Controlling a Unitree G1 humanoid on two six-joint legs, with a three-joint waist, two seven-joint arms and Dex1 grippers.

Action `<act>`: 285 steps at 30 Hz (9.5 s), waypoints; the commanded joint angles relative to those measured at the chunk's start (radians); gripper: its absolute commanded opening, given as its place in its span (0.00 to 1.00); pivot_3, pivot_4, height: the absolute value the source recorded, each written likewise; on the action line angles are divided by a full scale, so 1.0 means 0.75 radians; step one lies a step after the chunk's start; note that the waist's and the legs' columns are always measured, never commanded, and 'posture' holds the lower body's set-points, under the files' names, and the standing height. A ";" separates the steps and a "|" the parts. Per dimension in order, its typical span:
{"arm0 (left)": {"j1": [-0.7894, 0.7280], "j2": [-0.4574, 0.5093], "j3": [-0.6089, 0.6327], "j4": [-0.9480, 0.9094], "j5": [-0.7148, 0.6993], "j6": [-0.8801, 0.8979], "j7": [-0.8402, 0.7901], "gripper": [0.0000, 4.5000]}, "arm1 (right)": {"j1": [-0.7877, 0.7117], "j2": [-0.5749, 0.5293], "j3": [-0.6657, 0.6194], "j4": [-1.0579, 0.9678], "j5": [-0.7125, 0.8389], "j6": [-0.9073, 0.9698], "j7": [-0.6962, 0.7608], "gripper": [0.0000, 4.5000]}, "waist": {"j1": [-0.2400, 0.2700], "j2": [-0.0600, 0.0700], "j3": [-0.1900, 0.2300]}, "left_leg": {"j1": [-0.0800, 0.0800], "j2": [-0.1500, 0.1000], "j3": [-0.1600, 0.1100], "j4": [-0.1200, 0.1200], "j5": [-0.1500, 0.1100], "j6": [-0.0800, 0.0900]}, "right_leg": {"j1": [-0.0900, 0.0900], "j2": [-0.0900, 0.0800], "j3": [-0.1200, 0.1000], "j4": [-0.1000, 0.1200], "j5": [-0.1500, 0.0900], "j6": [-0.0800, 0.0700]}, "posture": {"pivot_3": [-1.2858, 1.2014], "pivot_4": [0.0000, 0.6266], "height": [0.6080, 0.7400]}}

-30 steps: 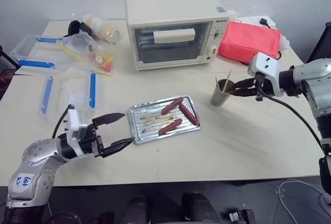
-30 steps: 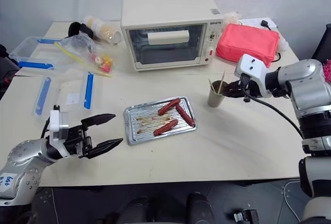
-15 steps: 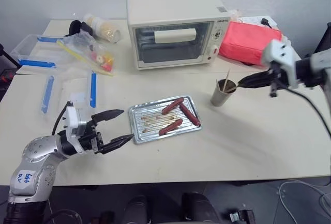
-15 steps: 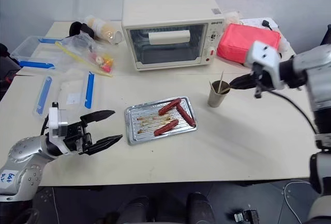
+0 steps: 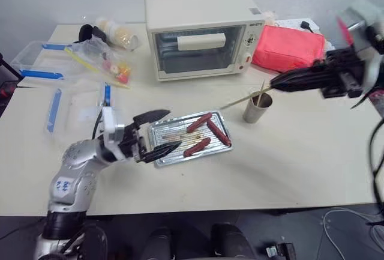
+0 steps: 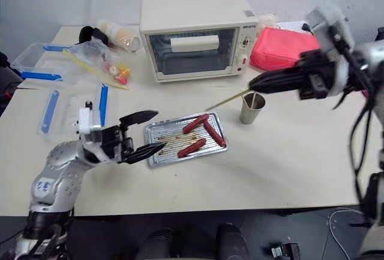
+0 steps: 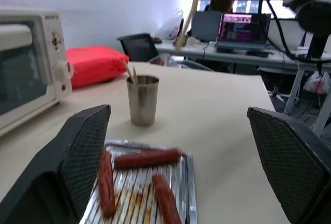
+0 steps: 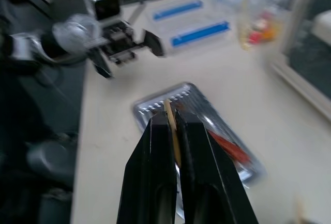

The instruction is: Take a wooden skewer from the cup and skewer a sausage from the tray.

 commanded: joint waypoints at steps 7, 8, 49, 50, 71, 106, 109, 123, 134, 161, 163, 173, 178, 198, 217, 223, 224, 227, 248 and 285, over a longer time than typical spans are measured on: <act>-0.145 -0.226 -0.114 -0.045 -0.020 0.000 0.110 1.00 | 0.062 0.258 -0.088 -0.159 0.189 0.070 -0.247 0.01 | 0.011 0.000 0.000 | -0.002 -0.001 -0.001 0.005 0.000 0.001 | 0.000 0.001 -0.004 0.000 0.001 0.002 | 0.52 0.24 1.00; -0.146 -0.238 -0.119 -0.059 -0.023 0.007 0.121 1.00 | 0.066 0.268 -0.090 -0.162 0.197 0.070 -0.260 0.01 | 0.014 0.000 0.000 | -0.002 -0.001 -0.001 0.006 0.000 0.001 | 0.000 0.001 -0.004 0.000 0.001 0.002 | 0.52 0.24 1.00; 0.297 0.116 0.353 -0.094 -0.060 0.015 0.096 0.00 | 0.867 -0.044 -0.235 -0.183 -0.174 -0.515 -0.170 1.00 | 0.031 -0.001 0.001 | -0.001 0.000 -0.004 0.005 -0.001 0.003 | 0.006 0.001 -0.004 -0.005 0.001 0.002 | 0.52 0.24 1.00; 0.342 0.122 0.387 -0.093 -0.062 0.009 0.098 0.00 | 0.934 -0.040 -0.261 -0.175 -0.188 -0.546 -0.175 1.00 | 0.031 -0.001 0.001 | 0.000 -0.001 -0.004 0.004 -0.001 0.004 | 0.007 0.000 -0.003 -0.006 0.001 0.002 | 0.52 0.24 1.00; 0.558 0.083 0.463 -0.123 -0.030 -0.051 0.231 0.00 | 0.408 0.260 0.253 -0.357 -0.488 -0.034 -0.815 1.00 | -0.005 -0.001 0.001 | 0.002 0.001 -0.003 -0.005 -0.001 -0.002 | 0.000 -0.002 0.007 -0.010 0.000 -0.002 | 0.52 0.24 1.00; 0.578 0.049 0.429 -0.173 -0.038 -0.064 0.273 0.00 | 0.215 0.556 0.562 -0.044 -0.929 -0.169 -0.941 0.41 | -0.007 -0.003 0.000 | -0.016 -0.001 0.000 0.000 0.002 0.002 | -0.015 -0.001 -0.004 0.000 0.002 0.000 | 0.52 0.24 1.00; 0.573 0.051 0.430 -0.170 -0.037 -0.064 0.272 0.00 | 0.217 0.551 0.559 -0.068 -0.937 -0.131 -0.935 0.41 | -0.007 -0.003 0.000 | -0.016 -0.001 0.000 0.000 0.002 0.002 | -0.015 -0.001 -0.004 0.000 0.002 0.000 | 0.52 0.24 1.00; 0.552 0.056 0.430 -0.151 -0.032 -0.062 0.262 0.00 | 0.279 0.535 0.498 -0.201 -0.914 0.056 -0.966 0.41 | -0.006 -0.003 0.000 | -0.016 -0.001 -0.001 0.000 0.002 0.002 | -0.015 -0.001 -0.003 0.000 0.002 0.000 | 0.52 0.24 1.00; 0.535 0.065 0.429 -0.134 -0.030 -0.059 0.252 0.00 | 0.322 0.567 0.474 -0.207 -0.876 0.074 -0.987 0.15 | -0.006 -0.003 -0.001 | -0.016 -0.001 -0.001 0.000 0.002 0.002 | -0.015 -0.001 -0.004 0.000 0.002 0.000 | 0.52 0.24 1.00; 0.359 0.274 0.088 -0.207 -0.034 0.063 -0.099 0.00 | 0.303 0.282 0.415 -0.265 -0.579 -0.787 -0.063 0.09 | -0.004 -0.004 -0.001 | -0.014 -0.001 -0.001 0.002 0.003 0.002 | -0.013 -0.001 -0.004 0.001 0.002 0.001 | 0.52 0.24 1.00; 0.353 0.269 0.076 -0.206 -0.025 0.066 -0.101 0.00 | 0.301 0.293 0.420 -0.279 -0.578 -0.773 -0.076 0.09 | -0.005 -0.004 -0.001 | -0.015 -0.001 -0.001 0.002 0.003 0.002 | -0.014 -0.001 -0.004 0.001 0.002 0.001 | 0.52 0.24 1.00; 0.302 0.232 0.050 -0.182 -0.015 0.079 -0.105 0.00 | 0.305 0.316 0.433 -0.315 -0.596 -0.722 -0.138 0.09 | -0.003 -0.004 -0.001 | -0.015 -0.001 -0.001 0.007 0.003 0.002 | -0.014 -0.001 -0.004 0.004 0.002 0.001 | 0.52 0.24 1.00; 0.302 0.232 0.040 -0.173 -0.011 0.073 -0.112 0.00 | 0.314 0.312 0.425 -0.318 -0.591 -0.714 -0.141 0.09 | -0.003 -0.004 -0.001 | -0.015 -0.001 -0.002 0.008 0.003 0.002 | -0.014 -0.001 -0.004 0.006 0.002 0.001 | 0.52 0.24 1.00; 0.292 0.218 0.039 -0.161 -0.006 0.069 -0.103 0.00 | 0.323 0.296 0.424 -0.198 -0.624 -0.821 -0.105 0.09 | -0.003 -0.004 -0.001 | -0.016 -0.001 -0.002 0.010 0.003 0.003 | -0.014 -0.001 -0.004 0.007 0.002 0.001 | 0.52 0.24 1.00; 0.304 0.226 0.044 -0.149 0.001 0.066 -0.117 0.00 | 0.330 0.304 0.384 -0.186 -0.623 -0.839 -0.104 0.09 | -0.003 -0.004 -0.001 | -0.016 -0.001 -0.002 0.010 0.003 0.002 | -0.014 -0.001 -0.004 0.007 0.002 0.001 | 0.52 0.24 1.00; 0.308 0.221 0.041 -0.152 0.001 0.069 -0.110 0.00 | 0.322 0.301 0.379 -0.163 -0.628 -0.857 -0.098 0.09 | -0.003 -0.004 -0.001 | -0.016 -0.001 -0.002 0.011 0.003 0.003 | -0.014 -0.001 -0.004 0.008 0.002 0.001 | 0.52 0.24 1.00; 0.309 0.221 0.040 -0.154 0.000 0.071 -0.110 0.00 | 0.322 0.303 0.380 -0.163 -0.625 -0.855 -0.098 0.09 | -0.003 -0.004 -0.001 | -0.016 -0.001 -0.002 0.011 0.003 0.003 | -0.014 -0.001 -0.004 0.008 0.002 0.001 | 0.52 0.24 1.00; 0.316 0.223 0.040 -0.159 -0.003 0.074 -0.110 0.00 | 0.324 0.306 0.381 -0.165 -0.620 -0.853 -0.100 0.09 | -0.003 -0.004 -0.001 | -0.016 -0.001 -0.002 0.011 0.003 0.002 | -0.014 -0.001 -0.004 0.008 0.002 0.001 | 0.52 0.24 1.00; 0.291 0.205 0.017 -0.092 0.031 0.044 -0.137 0.00 | 0.331 0.306 0.385 -0.201 -0.602 -0.844 -0.089 0.09 | -0.003 -0.004 -0.001 | -0.016 -0.001 -0.002 0.013 0.002 0.003 | -0.014 -0.001 -0.004 0.009 0.002 0.001 | 0.52 0.24 1.00; 0.285 0.169 0.012 -0.085 0.018 0.034 -0.142 0.00 | 0.352 0.298 0.403 -0.189 -0.630 -0.868 -0.067 0.09 | -0.002 -0.004 -0.001 | -0.016 -0.001 -0.002 0.014 0.002 0.003 | -0.014 -0.001 -0.004 0.009 0.002 0.001 | 0.52 0.24 1.00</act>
